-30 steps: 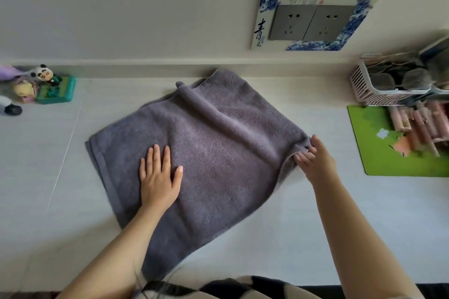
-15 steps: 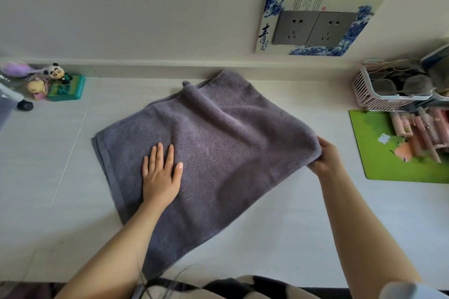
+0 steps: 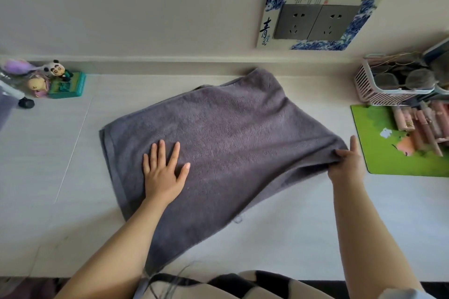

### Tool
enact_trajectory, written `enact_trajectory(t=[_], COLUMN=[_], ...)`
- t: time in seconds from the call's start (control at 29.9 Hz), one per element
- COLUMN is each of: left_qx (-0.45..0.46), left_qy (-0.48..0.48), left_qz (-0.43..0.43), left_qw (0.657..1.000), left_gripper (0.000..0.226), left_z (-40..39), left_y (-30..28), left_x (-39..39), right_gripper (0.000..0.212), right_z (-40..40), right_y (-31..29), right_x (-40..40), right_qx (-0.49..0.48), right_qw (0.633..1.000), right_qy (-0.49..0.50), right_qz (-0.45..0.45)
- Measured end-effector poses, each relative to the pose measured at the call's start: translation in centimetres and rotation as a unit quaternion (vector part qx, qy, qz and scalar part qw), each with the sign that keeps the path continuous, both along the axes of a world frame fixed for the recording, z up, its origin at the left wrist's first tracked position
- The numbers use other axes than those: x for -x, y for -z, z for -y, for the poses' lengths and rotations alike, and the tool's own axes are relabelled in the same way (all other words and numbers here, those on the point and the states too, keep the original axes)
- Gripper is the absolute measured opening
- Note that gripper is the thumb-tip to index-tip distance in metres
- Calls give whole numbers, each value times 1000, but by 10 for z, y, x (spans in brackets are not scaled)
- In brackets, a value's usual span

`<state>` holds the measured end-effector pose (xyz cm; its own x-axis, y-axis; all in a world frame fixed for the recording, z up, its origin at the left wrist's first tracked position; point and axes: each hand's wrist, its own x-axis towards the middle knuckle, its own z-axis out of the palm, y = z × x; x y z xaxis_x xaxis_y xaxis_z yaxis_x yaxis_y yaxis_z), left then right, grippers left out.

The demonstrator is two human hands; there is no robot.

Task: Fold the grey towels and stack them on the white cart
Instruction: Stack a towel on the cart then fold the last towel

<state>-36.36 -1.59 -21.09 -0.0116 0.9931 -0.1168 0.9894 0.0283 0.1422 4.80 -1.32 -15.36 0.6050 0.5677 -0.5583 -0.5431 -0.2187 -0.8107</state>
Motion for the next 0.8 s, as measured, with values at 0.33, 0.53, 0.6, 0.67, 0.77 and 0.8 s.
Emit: enact_trajectory(t=[0.33,0.53,0.6,0.67,0.77,0.8], left_qx=[-25,-3,-8,-35,-60,-59], left_qy=[69,81,67,79,193,221], left_qz=[9,-38,-21,11,38,30], left_qw=[997,996,998,996,979,973], left_gripper=[70,73,73,72,68,67], left_z=[10,13,13,16,31,34], left_y=[-5,3,0,-3,-5,-3], left_x=[-45,-46,-52,-60,-78,-82], right_gripper=[61,49,51,60,58,50], right_z=[6,23,26,32,43,47], right_y=[13,21,20,19,23,28], right_x=[14,8,10,20,52,65], right_qx=[109,151,177,271,294,234], right_qw=[961,908,875,830,743,720], right_qy=[-148,-164,-196,-192,-178,-196], right_qz=[208,355,406,449,574,624])
